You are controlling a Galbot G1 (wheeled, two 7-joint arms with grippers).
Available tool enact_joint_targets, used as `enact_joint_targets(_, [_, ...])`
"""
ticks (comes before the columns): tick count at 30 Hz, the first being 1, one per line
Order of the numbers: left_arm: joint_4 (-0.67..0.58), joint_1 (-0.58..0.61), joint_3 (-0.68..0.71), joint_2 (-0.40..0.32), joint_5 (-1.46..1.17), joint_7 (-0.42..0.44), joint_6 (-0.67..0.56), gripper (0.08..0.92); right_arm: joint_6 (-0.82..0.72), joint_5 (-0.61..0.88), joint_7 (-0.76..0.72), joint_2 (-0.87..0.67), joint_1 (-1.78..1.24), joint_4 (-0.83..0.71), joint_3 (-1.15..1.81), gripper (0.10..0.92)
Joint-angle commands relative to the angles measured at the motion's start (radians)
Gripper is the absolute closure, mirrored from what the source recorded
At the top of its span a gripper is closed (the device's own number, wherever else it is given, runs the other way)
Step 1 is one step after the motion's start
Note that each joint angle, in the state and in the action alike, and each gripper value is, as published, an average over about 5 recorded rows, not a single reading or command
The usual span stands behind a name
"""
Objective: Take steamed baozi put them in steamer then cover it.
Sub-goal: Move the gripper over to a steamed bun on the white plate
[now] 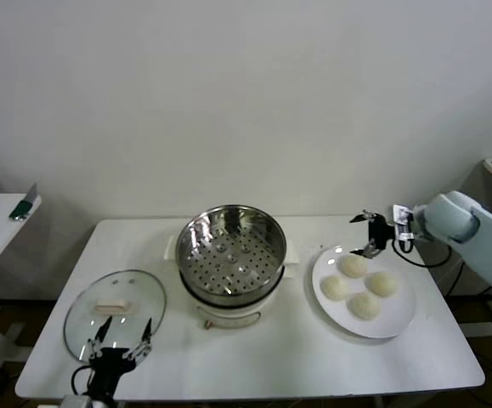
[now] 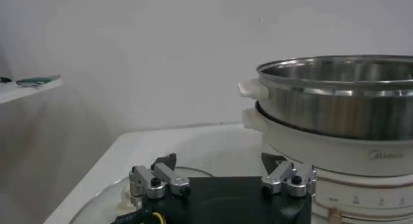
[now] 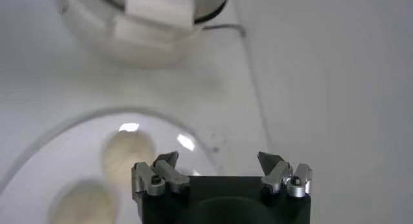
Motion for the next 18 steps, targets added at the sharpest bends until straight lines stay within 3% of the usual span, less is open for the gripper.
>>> enact_joint_targets(1, [0.004, -0.004, 0.001, -0.002, 0.002, 0.001, 0.000, 0.177, 0.000, -0.011, -0.176, 0.155, 0.280, -0.206, -0.366, 0.203])
enact_joint_targets(10, [0.014, -0.012, -0.007, -0.010, 0.005, 0.003, -0.005, 0.177, 0.011, -0.056, -0.098, 0.337, 0.070, -0.459, -0.175, 0.203])
enact_joint_targets(18, [0.022, -0.008, -0.009, -0.018, 0.010, 0.004, -0.004, 0.177, 0.024, -0.080, -0.121, 0.383, -0.017, -0.533, -0.115, 0.203])
